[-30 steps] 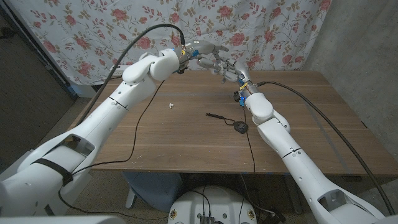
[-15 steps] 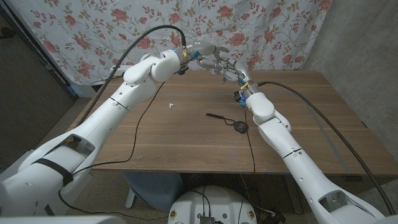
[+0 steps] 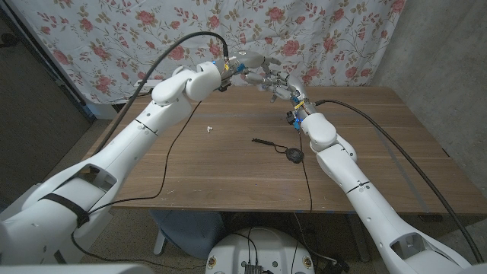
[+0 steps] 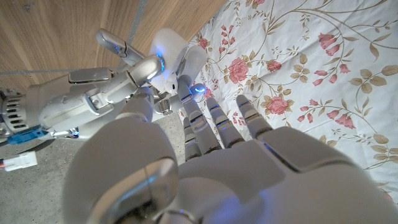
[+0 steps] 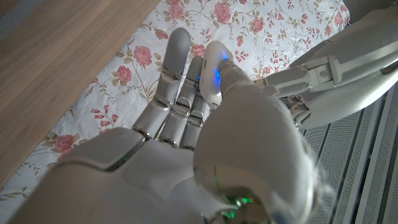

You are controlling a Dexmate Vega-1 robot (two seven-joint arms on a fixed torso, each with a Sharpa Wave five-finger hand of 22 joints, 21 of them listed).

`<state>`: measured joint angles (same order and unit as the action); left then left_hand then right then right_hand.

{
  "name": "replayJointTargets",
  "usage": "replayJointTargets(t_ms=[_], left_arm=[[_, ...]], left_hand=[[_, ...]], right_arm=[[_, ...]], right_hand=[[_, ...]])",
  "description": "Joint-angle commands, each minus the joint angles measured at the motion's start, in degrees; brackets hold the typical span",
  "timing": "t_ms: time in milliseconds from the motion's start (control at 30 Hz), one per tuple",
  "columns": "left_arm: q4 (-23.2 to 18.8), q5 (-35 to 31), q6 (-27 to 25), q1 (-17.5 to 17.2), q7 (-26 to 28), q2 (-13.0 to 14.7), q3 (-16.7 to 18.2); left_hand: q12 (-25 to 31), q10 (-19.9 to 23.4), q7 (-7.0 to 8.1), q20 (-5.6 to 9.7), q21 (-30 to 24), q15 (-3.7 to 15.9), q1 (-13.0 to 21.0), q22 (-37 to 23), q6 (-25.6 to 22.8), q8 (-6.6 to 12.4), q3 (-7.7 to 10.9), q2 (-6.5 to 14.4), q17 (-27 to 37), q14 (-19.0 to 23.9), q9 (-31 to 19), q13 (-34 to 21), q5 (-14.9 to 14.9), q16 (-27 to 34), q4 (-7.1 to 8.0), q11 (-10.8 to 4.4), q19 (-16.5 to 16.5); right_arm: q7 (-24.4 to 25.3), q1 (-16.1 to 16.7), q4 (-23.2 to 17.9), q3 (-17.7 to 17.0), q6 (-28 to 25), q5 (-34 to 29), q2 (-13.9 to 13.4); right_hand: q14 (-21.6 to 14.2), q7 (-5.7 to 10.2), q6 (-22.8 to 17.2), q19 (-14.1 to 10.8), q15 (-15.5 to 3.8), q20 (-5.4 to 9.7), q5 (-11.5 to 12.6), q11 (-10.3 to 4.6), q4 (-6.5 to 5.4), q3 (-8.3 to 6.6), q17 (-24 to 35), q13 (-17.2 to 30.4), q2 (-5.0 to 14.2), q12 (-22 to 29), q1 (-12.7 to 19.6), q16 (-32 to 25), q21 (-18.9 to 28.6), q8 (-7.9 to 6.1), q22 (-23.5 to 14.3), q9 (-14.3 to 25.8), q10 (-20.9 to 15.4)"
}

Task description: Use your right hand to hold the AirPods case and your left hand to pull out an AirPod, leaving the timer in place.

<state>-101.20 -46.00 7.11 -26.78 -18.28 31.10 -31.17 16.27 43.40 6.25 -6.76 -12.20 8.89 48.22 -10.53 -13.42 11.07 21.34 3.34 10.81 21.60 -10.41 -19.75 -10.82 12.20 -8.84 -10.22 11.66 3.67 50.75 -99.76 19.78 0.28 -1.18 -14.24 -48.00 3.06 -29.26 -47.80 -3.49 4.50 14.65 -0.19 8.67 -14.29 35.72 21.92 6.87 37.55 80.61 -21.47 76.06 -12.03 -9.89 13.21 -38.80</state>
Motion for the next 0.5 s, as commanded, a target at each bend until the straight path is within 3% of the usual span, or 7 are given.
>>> replayJointTargets(t_ms=[33,333,500], left_arm=[[-0.5,-1.9,-0.1,-0.3,0.9,0.7,-0.6],[-1.1,-2.2,-0.4,-0.6,1.0,1.0,-0.6],[-1.4,-3.7,-0.2,-0.6,1.8,1.4,-1.1]], left_hand=[[0.1,0.7,-0.01,-0.04,0.0,0.05,0.2,-0.3,-0.7,0.55,0.54,0.1,0.1,0.5,-0.1,0.0,-0.3,0.2,0.12,0.19,0.1],[-0.1,1.3,-0.11,0.04,0.0,0.19,-0.1,-0.3,-1.5,0.74,0.71,0.0,0.1,0.8,-0.1,0.2,-0.2,0.3,0.18,0.77,0.2],[0.0,2.1,0.02,0.05,0.0,0.18,-0.3,-0.3,-1.3,0.6,0.91,0.1,0.1,0.8,-0.1,0.2,-0.2,0.2,0.18,-0.42,0.2]], right_arm=[[-0.5,0.1,-0.2,-0.1,-0.1,0.8,0.0],[-0.6,0.3,-0.6,-0.2,0.1,1.0,-0.1],[-0.5,0.6,-0.9,-0.3,0.2,0.9,-0.2]], right_hand=[[-2.9,0.19,-0.5,17.6,-9.85,5.9,0.6,-6.37,0.24,-0.13,0.1,0.6,0.46,0.2,-0.1,0.1,0.5,0.31,-0.1,0.1,-7.0],[-2.9,0.12,-0.6,17.7,-9.87,5.91,0.6,-6.53,0.28,-0.1,0.2,0.6,0.41,0.2,0.0,0.1,0.6,0.3,-0.1,0.1,-7.3],[-2.9,0.07,-0.6,17.7,-9.85,5.92,0.7,-6.5,0.28,-0.11,0.2,0.7,0.42,0.2,0.0,0.1,0.7,0.31,-0.1,0.1,-7.3]])
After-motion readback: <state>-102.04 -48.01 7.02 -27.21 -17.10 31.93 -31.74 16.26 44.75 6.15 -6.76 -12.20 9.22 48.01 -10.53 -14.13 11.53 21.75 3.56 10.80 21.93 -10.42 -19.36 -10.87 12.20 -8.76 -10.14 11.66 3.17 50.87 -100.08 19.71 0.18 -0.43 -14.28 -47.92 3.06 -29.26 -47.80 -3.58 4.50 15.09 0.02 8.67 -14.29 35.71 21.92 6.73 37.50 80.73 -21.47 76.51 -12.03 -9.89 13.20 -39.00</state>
